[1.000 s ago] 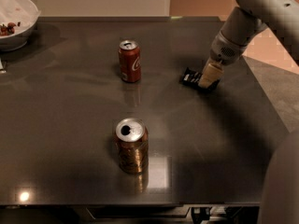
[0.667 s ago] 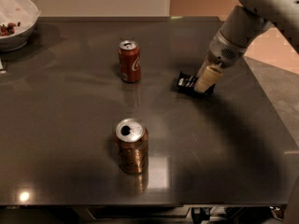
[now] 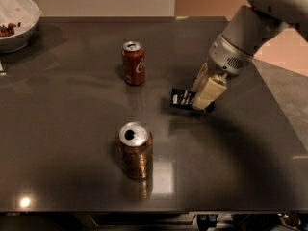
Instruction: Move rxbar chocolate near orange can
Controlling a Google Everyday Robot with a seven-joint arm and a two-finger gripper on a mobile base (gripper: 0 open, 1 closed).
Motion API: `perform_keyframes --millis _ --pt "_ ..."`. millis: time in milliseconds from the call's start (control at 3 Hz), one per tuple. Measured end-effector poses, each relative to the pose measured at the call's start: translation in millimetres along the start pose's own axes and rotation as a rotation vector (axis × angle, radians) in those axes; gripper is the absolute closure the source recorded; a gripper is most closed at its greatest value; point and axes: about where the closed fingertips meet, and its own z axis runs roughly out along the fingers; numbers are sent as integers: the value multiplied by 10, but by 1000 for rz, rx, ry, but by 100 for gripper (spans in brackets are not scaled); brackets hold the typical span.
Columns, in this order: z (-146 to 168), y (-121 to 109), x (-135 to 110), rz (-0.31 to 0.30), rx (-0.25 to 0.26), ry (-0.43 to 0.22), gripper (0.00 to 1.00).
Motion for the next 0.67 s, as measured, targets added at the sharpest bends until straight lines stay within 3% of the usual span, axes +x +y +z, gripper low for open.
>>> perform_keyframes --millis 667 --pt "211 631 -180 -143 -74 16 100"
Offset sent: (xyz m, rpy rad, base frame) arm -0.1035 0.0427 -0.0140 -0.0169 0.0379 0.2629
